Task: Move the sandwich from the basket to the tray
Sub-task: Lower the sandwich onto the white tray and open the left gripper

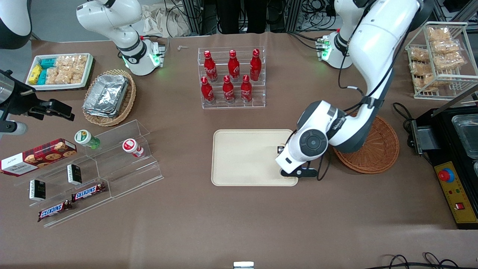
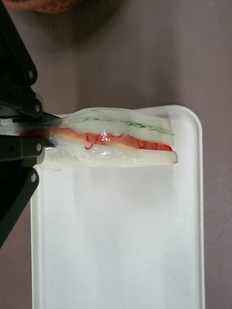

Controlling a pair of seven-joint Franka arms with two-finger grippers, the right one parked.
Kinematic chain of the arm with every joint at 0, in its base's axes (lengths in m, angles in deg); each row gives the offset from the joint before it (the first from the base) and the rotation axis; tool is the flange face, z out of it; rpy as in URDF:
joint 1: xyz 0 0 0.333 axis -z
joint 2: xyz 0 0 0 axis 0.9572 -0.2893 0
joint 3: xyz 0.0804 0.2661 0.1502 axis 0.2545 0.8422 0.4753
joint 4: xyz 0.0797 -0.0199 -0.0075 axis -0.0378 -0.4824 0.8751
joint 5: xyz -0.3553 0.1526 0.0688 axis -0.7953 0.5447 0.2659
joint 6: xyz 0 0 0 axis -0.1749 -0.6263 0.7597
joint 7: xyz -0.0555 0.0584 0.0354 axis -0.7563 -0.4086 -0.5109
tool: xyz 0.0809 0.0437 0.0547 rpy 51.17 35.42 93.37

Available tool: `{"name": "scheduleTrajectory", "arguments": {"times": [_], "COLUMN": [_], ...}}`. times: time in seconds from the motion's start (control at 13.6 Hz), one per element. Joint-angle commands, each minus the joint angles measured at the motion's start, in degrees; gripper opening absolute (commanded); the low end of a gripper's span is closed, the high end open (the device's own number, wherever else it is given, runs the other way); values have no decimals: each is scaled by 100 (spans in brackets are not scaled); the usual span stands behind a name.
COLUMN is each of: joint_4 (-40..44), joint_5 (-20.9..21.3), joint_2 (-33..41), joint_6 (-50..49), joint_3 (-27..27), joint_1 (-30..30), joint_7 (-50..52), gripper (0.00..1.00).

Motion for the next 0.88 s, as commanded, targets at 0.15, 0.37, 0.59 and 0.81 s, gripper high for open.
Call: {"name": "scheduleTrajectory", "arguments": {"times": [0.15, 0.37, 0.59, 0.81], "joint_4": [215, 215, 224, 206], "joint_5": [141, 141, 132, 132], "joint_2": [-421, -378, -89, 561], "joint_6": [79, 18, -165, -868], "joint_3": [32, 41, 49, 58], "joint_1": [226, 191, 51, -388], "joint_7": [29, -24, -6, -24], "gripper": [9, 100, 100, 100]}}
